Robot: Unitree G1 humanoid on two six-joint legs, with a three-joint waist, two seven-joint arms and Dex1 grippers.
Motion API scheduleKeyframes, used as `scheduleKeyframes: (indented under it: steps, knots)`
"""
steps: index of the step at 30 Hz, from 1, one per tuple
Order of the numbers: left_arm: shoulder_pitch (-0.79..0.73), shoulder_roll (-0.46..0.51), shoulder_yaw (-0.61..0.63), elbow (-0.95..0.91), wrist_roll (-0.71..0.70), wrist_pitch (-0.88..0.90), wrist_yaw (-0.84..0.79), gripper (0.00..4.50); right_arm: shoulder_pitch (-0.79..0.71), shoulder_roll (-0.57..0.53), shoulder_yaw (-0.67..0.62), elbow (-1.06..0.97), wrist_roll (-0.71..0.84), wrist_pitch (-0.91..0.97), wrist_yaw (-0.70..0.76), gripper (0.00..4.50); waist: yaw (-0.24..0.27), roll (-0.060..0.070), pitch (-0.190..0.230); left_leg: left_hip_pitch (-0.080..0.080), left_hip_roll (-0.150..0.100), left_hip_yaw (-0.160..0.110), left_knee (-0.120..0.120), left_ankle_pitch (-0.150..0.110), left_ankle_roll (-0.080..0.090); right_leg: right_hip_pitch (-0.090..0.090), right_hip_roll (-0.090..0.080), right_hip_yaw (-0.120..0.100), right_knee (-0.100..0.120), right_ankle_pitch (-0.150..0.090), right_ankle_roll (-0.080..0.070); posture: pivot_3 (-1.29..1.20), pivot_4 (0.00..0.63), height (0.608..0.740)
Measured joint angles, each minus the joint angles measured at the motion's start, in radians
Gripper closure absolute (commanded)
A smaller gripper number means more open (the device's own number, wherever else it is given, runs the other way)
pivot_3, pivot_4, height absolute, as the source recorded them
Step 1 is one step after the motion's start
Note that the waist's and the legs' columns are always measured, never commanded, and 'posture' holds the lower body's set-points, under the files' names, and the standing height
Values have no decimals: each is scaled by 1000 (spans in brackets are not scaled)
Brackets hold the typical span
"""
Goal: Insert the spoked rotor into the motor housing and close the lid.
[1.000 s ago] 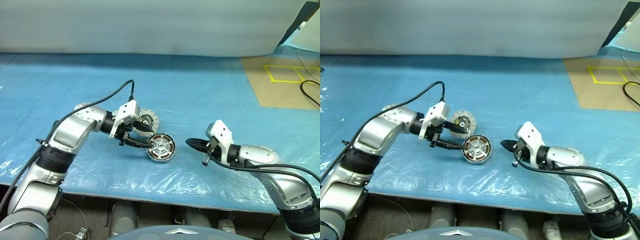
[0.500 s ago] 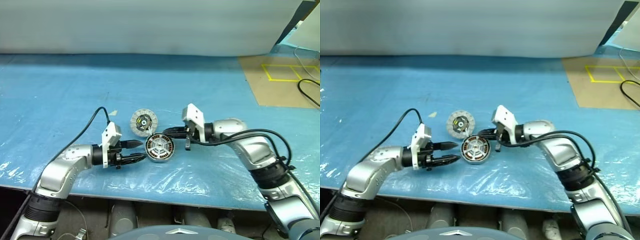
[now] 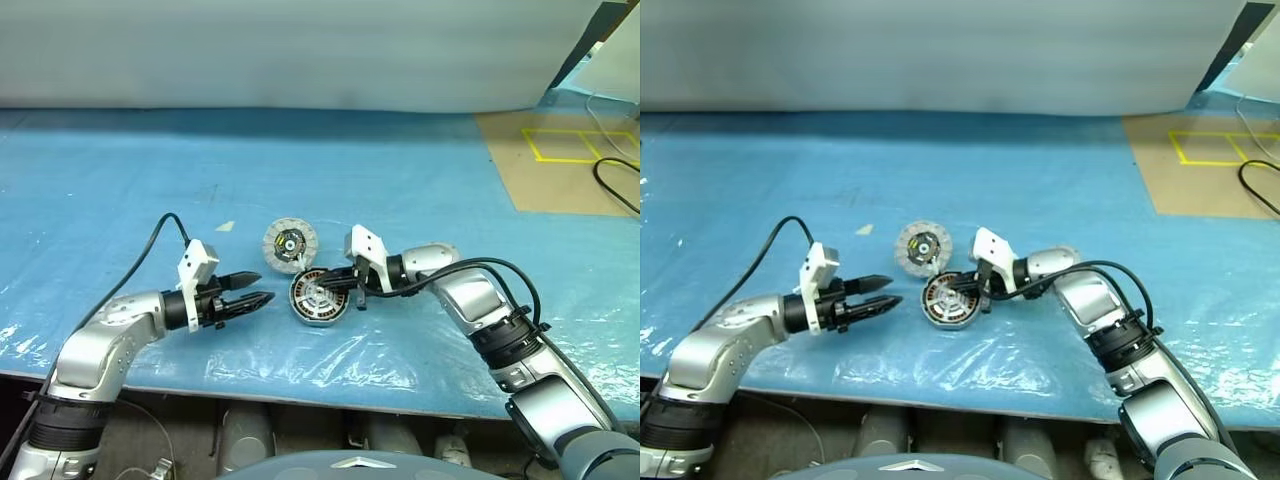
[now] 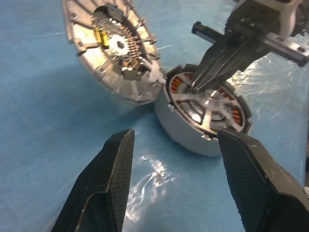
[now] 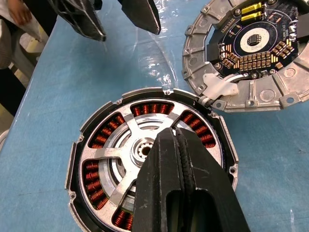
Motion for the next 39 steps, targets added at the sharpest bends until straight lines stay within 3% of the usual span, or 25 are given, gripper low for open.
scheduleKeyframes:
  steps: [4, 13, 17, 23, 31, 39]
  knots:
    - [-41, -19, 15, 101, 2, -8, 8, 1608, -2, -3, -72, -70, 72, 84, 0, 4500, 3, 0, 0, -1, 0, 0, 1, 0, 0, 0, 0, 0, 1, 0, 0, 0, 150, 740]
    - [-247, -110, 22, 424, 24, -57, 21, 1608, 12, -117, -252, -314, 221, 273, -28, 4500, 7, 0, 0, -1, -1, 0, 1, 0, 0, 0, 0, 0, 1, 0, 0, 0, 150, 740]
    - [-351, -158, 22, 586, 43, -98, 16, 2476, 74, -152, -278, -364, 243, 310, -58, 4500, 10, 0, 0, -1, -1, -1, 1, 0, 0, 0, 0, 0, 1, 0, 0, 0, 150, 740]
    - [-525, -235, 14, 845, 101, -198, -16, 4473, 143, -161, -312, -428, 268, 350, -131, 4500, 18, -1, 0, -1, -1, -1, 2, 0, 0, 0, 0, 1, 1, 0, 1, 0, 150, 740]
    - [-644, -300, 17, 1064, 137, -249, -103, 4473, 175, -178, -313, -457, 275, 366, -193, 4500, 29, -1, 0, -2, -2, -2, 1, 0, 0, 0, 0, 0, 1, 2, 4, 0, 150, 740]
    - [-673, -310, -16, 1042, 156, -224, -264, 4473, 189, -190, -313, -459, 277, 366, -211, 4500, 30, -1, 1, -2, -2, -2, 0, 0, 0, 0, -1, 0, 0, 1, 2, 0, 150, 740]
